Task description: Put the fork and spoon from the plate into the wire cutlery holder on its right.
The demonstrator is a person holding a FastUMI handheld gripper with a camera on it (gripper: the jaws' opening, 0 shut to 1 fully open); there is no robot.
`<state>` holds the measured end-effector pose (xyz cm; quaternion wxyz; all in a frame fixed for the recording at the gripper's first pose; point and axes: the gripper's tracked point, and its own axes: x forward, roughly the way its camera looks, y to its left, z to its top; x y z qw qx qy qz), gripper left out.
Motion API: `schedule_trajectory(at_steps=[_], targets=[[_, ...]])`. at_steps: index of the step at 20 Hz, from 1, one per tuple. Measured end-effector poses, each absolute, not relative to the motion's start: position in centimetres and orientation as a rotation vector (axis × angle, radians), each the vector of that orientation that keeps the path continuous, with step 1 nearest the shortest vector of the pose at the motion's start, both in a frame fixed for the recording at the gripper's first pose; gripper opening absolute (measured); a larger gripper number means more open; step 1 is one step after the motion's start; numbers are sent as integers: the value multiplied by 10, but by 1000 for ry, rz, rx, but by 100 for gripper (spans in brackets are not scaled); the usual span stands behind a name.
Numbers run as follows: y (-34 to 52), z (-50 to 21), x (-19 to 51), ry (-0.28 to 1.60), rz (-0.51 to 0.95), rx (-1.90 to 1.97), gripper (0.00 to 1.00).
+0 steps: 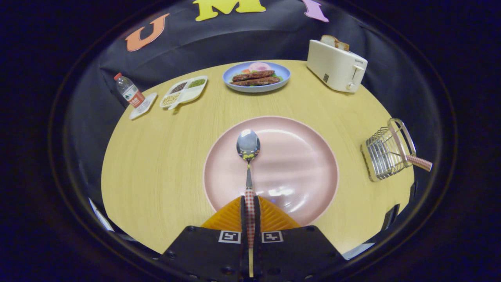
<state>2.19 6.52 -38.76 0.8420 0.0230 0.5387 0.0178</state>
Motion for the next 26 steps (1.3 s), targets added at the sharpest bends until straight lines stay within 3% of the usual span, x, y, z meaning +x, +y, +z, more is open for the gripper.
schedule_trajectory(at_steps=[13,26], targets=[[-42,-292,51,1069,-24,-33,4],[-163,-224,21,1296,29,-89,4]])
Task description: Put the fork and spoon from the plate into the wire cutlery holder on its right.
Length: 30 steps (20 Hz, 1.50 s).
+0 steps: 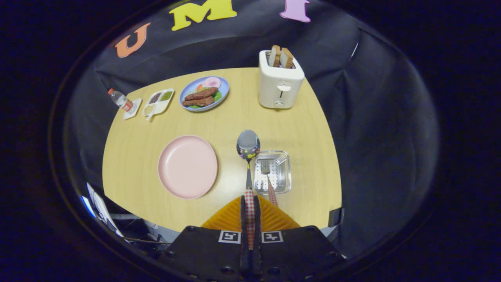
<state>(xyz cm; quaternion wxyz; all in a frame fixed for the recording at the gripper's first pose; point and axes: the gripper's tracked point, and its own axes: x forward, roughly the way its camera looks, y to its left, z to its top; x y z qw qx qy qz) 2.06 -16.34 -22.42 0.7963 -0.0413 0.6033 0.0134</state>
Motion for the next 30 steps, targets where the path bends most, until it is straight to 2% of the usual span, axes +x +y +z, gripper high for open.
schedule_trajectory(at_steps=[4,10,16,20,30], targets=[[-197,-223,13,1358,7,-106,4],[-213,-246,-4,1560,26,-106,5],[-222,-262,22,1631,36,-158,4],[-217,-274,21,1771,91,-189,4],[-221,-288,42,1864,127,-250,6]])
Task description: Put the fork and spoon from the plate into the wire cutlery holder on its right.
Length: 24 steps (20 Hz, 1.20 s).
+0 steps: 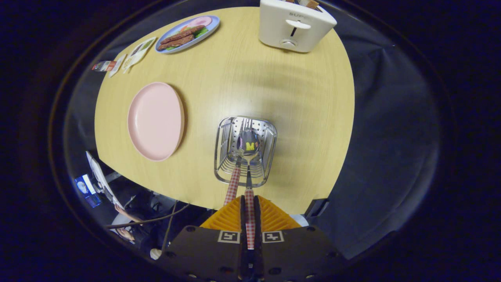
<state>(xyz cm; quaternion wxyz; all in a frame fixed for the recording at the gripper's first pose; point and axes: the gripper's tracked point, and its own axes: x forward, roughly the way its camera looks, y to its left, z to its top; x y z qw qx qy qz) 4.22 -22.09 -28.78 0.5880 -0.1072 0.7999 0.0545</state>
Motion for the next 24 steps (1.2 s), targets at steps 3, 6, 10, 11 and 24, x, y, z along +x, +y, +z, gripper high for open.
schedule_trajectory(at_steps=[3,6,10,11,24], targets=[[-222,-291,46,1864,131,-250,8],[-220,-290,48,1836,137,-249,11],[-209,-282,58,1729,167,-243,18],[-205,-277,59,1700,173,-244,23],[-121,-200,76,1052,170,-279,43]])
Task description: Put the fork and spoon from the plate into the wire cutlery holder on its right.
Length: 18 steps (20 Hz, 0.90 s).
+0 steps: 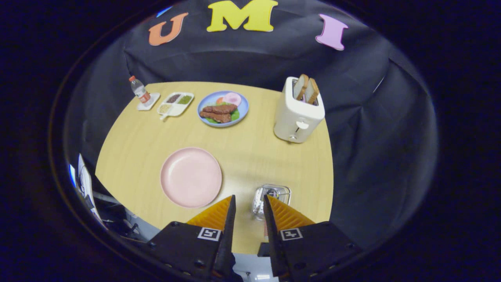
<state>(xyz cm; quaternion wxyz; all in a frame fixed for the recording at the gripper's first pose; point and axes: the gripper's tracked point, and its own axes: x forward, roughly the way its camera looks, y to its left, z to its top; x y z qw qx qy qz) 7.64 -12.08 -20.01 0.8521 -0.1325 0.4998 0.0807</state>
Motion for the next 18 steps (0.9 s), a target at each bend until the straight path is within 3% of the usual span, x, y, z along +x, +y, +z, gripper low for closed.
schedule_trajectory(at_steps=[2,4,8,14,18], targets=[[-105,-181,75,958,155,-255,41],[-86,-163,76,857,161,-220,45],[-60,-130,76,678,139,-182,72],[-34,-63,68,391,67,-141,97],[-5,-3,54,162,101,-70,96]])
